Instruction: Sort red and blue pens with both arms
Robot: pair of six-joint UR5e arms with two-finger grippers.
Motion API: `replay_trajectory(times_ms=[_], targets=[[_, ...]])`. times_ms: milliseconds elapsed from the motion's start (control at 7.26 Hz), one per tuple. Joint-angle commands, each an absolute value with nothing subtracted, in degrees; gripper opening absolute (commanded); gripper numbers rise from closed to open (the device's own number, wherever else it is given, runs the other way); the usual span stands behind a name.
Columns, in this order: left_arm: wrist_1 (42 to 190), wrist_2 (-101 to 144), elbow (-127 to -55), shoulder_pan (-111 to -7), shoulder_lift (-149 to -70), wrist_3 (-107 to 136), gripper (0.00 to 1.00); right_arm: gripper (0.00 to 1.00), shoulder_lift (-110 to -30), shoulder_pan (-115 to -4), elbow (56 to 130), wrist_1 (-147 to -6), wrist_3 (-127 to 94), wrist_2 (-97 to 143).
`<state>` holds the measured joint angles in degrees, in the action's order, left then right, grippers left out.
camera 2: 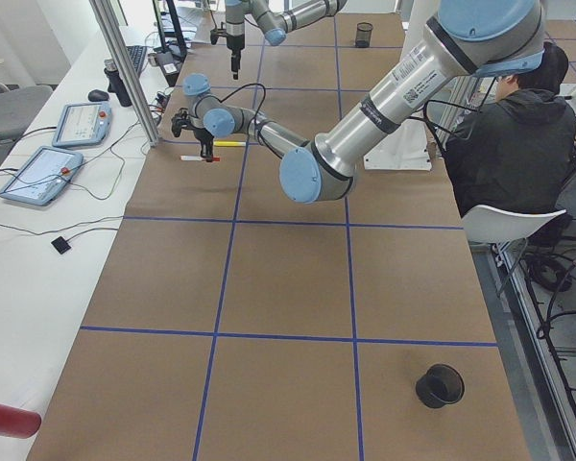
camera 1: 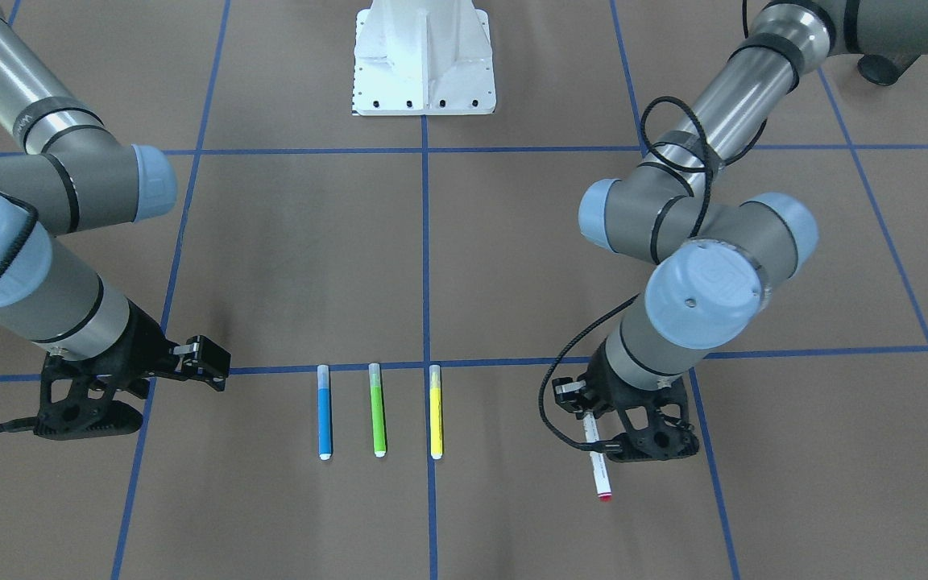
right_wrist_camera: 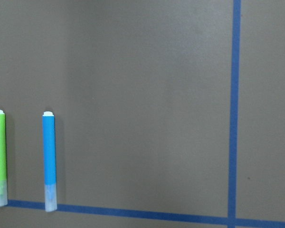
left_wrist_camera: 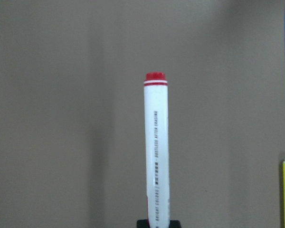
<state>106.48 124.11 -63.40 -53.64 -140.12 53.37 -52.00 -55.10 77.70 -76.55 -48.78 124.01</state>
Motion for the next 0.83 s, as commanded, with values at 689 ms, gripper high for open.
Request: replay_trajectory(times_ms=[689], targets=[[106.2, 126.8, -67.9, -59.5, -132.6, 50.3, 0.00, 0.76, -41.0, -46.4, 63.4, -73.8, -54.7, 119.1]])
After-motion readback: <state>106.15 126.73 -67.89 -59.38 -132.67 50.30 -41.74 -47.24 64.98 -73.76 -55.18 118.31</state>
